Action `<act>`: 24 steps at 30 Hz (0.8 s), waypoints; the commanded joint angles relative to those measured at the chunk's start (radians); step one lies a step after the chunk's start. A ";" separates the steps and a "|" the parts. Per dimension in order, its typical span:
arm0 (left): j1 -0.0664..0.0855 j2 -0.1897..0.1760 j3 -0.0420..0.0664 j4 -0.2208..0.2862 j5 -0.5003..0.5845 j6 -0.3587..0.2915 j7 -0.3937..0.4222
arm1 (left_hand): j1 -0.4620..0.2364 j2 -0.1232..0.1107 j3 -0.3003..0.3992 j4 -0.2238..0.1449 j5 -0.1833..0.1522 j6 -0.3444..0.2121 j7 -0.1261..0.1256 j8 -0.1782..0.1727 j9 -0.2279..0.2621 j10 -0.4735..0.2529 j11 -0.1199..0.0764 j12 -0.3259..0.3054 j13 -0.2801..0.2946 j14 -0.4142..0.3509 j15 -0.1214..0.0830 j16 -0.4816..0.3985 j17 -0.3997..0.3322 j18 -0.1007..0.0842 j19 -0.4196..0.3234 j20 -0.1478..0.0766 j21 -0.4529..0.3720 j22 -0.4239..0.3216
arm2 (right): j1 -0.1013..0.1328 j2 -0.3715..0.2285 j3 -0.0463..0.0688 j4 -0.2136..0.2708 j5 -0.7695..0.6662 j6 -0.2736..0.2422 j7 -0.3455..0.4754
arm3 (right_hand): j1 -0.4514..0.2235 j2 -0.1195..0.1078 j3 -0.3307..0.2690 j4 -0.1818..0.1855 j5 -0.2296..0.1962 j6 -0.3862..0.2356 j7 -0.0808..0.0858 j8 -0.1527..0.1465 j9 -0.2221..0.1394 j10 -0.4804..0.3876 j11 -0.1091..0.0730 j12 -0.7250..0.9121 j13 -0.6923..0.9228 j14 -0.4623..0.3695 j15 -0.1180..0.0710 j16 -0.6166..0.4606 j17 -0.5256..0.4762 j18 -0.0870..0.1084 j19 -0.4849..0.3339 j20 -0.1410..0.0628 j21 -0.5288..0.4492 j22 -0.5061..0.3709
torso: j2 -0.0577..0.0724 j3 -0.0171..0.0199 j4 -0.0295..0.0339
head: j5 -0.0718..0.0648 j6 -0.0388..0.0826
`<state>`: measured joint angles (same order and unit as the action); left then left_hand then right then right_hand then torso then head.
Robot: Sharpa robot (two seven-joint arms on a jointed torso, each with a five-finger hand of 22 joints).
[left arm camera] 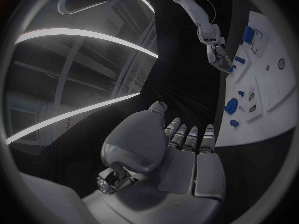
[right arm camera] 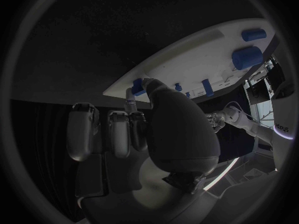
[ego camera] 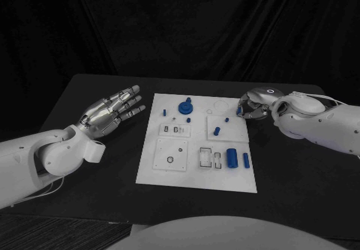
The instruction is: Assemble the parts on the task board
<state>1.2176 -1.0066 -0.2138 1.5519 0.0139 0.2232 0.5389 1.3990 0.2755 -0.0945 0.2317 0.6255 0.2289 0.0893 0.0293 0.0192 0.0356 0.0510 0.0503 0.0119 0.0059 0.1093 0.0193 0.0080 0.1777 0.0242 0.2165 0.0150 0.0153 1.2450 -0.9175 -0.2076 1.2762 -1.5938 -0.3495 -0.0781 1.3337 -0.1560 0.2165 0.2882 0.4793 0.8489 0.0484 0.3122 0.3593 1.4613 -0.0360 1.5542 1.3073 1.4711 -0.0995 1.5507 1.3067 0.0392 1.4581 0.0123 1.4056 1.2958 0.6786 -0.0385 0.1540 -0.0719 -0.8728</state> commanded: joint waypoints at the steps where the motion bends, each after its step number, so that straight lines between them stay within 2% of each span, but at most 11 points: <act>1: -0.002 0.002 0.001 0.000 -0.002 0.017 0.008 | 0.018 -0.004 0.034 -0.002 0.017 0.001 0.001 0.014 0.014 -0.005 0.012 0.016 0.006 0.004 0.011 0.015 0.002 -0.005 0.004 0.005 0.010 0.000 | -0.002 0.001 0.000 0.001 -0.002 -0.028 -0.029 | 0.010 0.005 0.006 -0.003 -0.010 0.004 -0.007 0.033 0.028 0.110 -0.009 0.017 0.264 0.095 -0.009 0.010 0.244 -0.001 0.039 -0.005 0.005 0.225 | 0.000 -0.0001 -0.0006 | 0.002 0.000; 5: -0.002 0.002 0.001 -0.001 -0.002 0.018 0.007 | 0.018 -0.004 0.034 -0.002 0.017 0.001 0.001 0.014 0.014 -0.005 0.012 0.016 0.006 0.004 0.011 0.015 0.002 -0.005 0.004 0.005 0.010 0.000 | -0.002 0.003 0.001 0.001 -0.002 -0.041 -0.034 | 0.007 0.015 0.009 -0.002 -0.015 0.002 -0.009 0.056 0.042 0.110 -0.011 0.017 0.264 0.096 -0.010 0.010 0.244 -0.001 0.039 -0.007 0.006 0.225 | 0.000 -0.0001 -0.0006 | 0.002 0.000; 12: -0.002 0.001 0.001 -0.002 -0.002 0.018 0.006 | 0.018 -0.004 0.034 -0.002 0.017 0.001 0.001 0.014 0.014 -0.005 0.012 0.016 0.006 0.004 0.011 0.015 0.002 -0.005 0.004 0.005 0.010 0.000 | -0.002 0.004 0.001 0.003 -0.002 -0.055 -0.043 | 0.006 0.026 0.013 -0.003 -0.005 -0.002 -0.011 0.076 0.053 0.110 -0.013 0.017 0.264 0.096 -0.012 0.010 0.244 -0.002 0.040 -0.008 0.008 0.226 | 0.000 0.0001 -0.0003 | 0.001 0.000; 16: -0.002 0.002 0.001 -0.002 -0.002 0.019 0.005 | 0.018 -0.004 0.034 -0.002 0.017 0.001 0.001 0.014 0.014 -0.005 0.012 0.016 0.006 0.004 0.011 0.015 0.002 -0.005 0.004 0.005 0.010 0.000 | -0.002 0.004 0.001 0.005 -0.002 -0.059 -0.045 | 0.010 0.031 0.023 -0.008 0.034 -0.019 -0.014 0.100 0.069 0.110 -0.015 0.017 0.264 0.095 -0.014 0.010 0.243 -0.002 0.040 -0.011 0.008 0.226 | 0.000 0.0003 0.0000 | 0.001 0.000; 20: -0.003 0.002 0.001 -0.002 -0.002 0.020 0.004 | 0.018 -0.004 0.035 -0.002 0.017 -0.001 0.000 0.013 0.013 -0.005 0.012 0.016 0.006 0.004 0.011 0.015 0.002 -0.005 0.003 0.005 0.010 0.000 | -0.002 0.003 0.001 0.008 -0.002 -0.064 -0.046 | 0.020 0.028 0.034 -0.017 0.083 -0.036 -0.013 0.120 0.080 0.110 -0.015 0.017 0.264 0.095 -0.015 0.010 0.243 -0.002 0.040 -0.012 0.008 0.226 | 0.000 0.0005 -0.0001 | 0.002 0.000; 24: -0.003 0.002 0.001 -0.003 -0.002 0.020 0.003 | 0.018 -0.004 0.035 -0.002 0.017 -0.001 0.000 0.013 0.013 -0.005 0.012 0.016 0.006 0.004 0.011 0.015 0.002 -0.005 0.003 0.005 0.010 0.000 | -0.002 0.003 0.001 0.013 -0.002 -0.066 -0.046 | 0.021 0.027 0.038 -0.019 0.098 -0.041 -0.012 0.126 0.083 0.110 -0.014 0.017 0.264 0.095 -0.015 0.010 0.243 -0.002 0.040 -0.012 0.008 0.226 | 0.000 0.0003 0.0000 | 0.002 0.000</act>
<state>1.2166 -1.0063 -0.2138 1.5487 0.0139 0.2275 0.5339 1.3990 0.2755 -0.0945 0.2317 0.6255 0.2289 0.0892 0.0293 0.0192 0.0352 0.0513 0.0503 0.0119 0.0059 0.1093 0.0193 0.0065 0.1777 0.0242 0.2165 0.0150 0.0152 1.2448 -0.9137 -0.2075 1.2853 -1.5937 -0.3907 -0.1004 1.3410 -0.1485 0.2291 0.2757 0.5578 0.8090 0.0379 0.4058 0.4111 1.4511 -0.0465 1.5541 1.3073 1.4632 -0.1075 1.5507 1.3067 0.0392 1.4648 0.0052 1.4056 1.2958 0.6786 -0.0382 0.1536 -0.0703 -0.8728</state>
